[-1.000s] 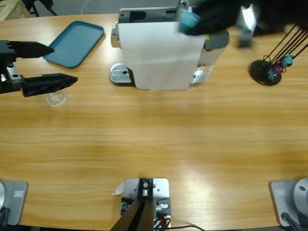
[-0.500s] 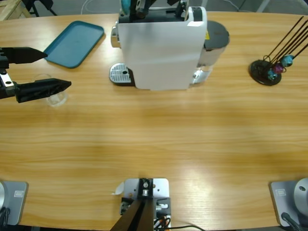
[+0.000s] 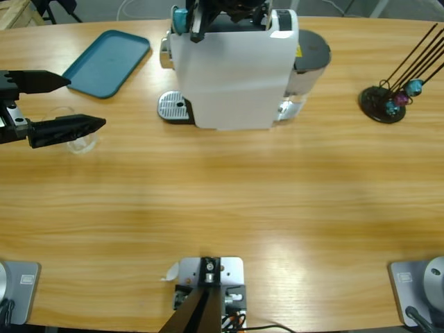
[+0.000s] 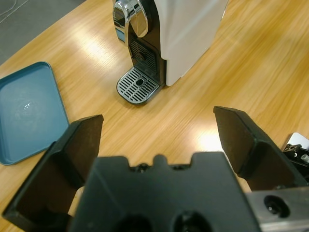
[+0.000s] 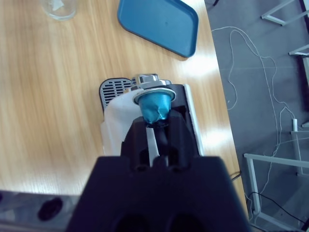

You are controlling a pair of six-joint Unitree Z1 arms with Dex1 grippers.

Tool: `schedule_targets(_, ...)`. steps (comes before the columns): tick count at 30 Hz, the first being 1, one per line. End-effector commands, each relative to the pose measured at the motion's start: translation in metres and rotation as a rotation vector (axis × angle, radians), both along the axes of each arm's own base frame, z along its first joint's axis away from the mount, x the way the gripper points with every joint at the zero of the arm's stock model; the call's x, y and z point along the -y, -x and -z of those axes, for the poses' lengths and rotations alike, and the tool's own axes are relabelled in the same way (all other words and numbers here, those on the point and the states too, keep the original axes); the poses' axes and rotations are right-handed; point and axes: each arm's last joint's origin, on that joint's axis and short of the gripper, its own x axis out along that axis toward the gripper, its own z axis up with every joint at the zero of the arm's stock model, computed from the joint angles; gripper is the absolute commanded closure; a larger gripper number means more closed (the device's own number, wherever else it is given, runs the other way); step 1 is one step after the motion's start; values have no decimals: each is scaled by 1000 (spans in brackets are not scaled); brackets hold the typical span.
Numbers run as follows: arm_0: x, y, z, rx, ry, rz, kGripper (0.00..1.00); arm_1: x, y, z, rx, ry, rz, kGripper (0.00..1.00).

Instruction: Pour coffee

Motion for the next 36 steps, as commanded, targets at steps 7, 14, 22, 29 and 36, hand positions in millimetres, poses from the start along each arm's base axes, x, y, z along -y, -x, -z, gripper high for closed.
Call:
schedule_targets(7, 4, -3, 19, -51, -48, -19, 0, 1, -22, 29, -34, 60, 36, 988)
schedule_targets(14, 5, -4, 20, -52, -47, -20, 0, 0, -26, 32, -55, 43, 18, 986)
schedule_targets(22, 5, -4, 22, -57, -48, -22, 0, 3, -23, 35, -60, 55, 35, 949)
schedule_targets(29, 5, -4, 21, -56, -44, -24, 0, 10, -18, 29, -46, 54, 74, 1)
schedule_targets(36, 5, -4, 18, -54, -32, -26, 0, 22, 6, -18, -16, -68, 66, 497)
